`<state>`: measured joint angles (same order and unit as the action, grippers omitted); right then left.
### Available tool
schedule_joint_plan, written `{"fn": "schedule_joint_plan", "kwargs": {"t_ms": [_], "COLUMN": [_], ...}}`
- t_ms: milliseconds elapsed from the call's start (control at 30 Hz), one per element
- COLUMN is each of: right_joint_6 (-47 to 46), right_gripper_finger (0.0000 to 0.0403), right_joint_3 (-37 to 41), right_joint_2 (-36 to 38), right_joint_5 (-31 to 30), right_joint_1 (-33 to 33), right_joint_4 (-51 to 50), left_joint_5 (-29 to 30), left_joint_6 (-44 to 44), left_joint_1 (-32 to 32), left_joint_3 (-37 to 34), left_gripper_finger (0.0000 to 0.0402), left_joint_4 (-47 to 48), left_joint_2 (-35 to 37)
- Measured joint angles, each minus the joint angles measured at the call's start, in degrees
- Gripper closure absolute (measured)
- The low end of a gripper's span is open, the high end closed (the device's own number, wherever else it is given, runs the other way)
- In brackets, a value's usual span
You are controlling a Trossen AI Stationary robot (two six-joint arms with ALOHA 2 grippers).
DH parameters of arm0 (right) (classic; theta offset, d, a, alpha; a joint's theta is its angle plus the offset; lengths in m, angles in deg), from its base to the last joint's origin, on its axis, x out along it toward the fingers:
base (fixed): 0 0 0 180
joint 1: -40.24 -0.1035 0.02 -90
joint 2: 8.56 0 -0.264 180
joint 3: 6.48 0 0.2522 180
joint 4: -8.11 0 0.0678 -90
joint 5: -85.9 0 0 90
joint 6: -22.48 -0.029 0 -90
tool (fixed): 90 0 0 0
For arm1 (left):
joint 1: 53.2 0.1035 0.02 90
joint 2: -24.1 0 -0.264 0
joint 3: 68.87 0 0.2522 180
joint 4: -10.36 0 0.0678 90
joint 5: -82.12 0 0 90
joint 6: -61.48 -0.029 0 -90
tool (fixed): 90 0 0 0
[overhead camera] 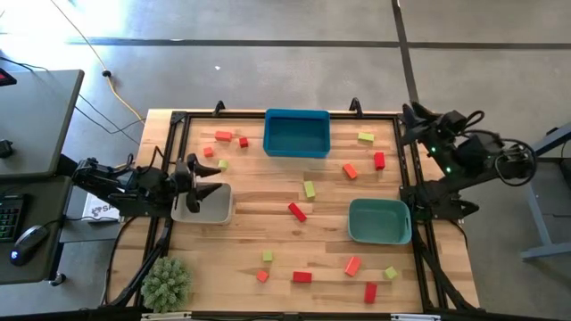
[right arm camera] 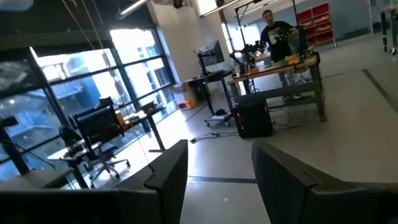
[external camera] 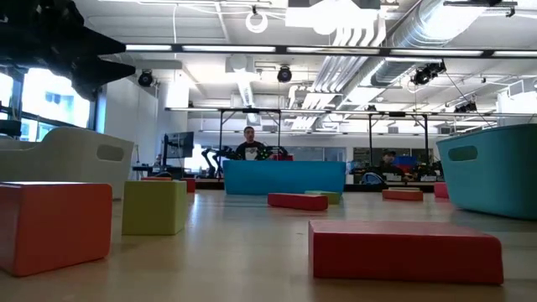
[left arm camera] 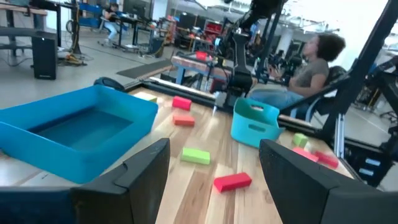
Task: Sort & place blocks by color
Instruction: Put the orange block into the green bin
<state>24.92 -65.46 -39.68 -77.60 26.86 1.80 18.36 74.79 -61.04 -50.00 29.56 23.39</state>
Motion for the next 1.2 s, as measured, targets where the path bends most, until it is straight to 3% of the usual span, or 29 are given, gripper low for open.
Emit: {"fn": "schedule_joint_plan", "kwargs": {"t_ms": [267, 500, 800, 1033, 1200], "right_joint_6": [-0.03, -0.05, -3.56, 1.41, 3.88], "right_gripper_finger": [0.0237, 0.0237, 0.0237, 0.0237, 0.0237], "right_joint_3": [-8.38, -12.20, -12.47, -12.47, -12.47], "right_joint_2": [-7.79, -11.72, -13.68, -16.47, -17.70], "right_joint_5": [2.44, 13.61, 25.31, 30.39, 33.19], "right_joint_1": [0.01, 0.01, 0.64, 5.81, 14.05], "right_joint_4": [-11.12, -18.14, -19.35, -15.74, -15.38], "left_joint_5": [-0.02, -0.02, -0.04, -0.02, 0.02], "left_joint_6": [0.01, 0.01, 0.01, 0.01, 0.01], "left_joint_1": [0.00, -0.02, -0.01, -0.02, -0.02], "left_joint_3": [0.00, 0.00, 0.00, 0.00, 0.00], "left_gripper_finger": [0.0163, 0.0163, 0.0163, 0.0163, 0.0163], "left_joint_4": [-1.08, -1.07, -3.84, -4.67, -5.42], "left_joint_2": [0.00, -0.02, -0.02, -0.02, 0.00]}}
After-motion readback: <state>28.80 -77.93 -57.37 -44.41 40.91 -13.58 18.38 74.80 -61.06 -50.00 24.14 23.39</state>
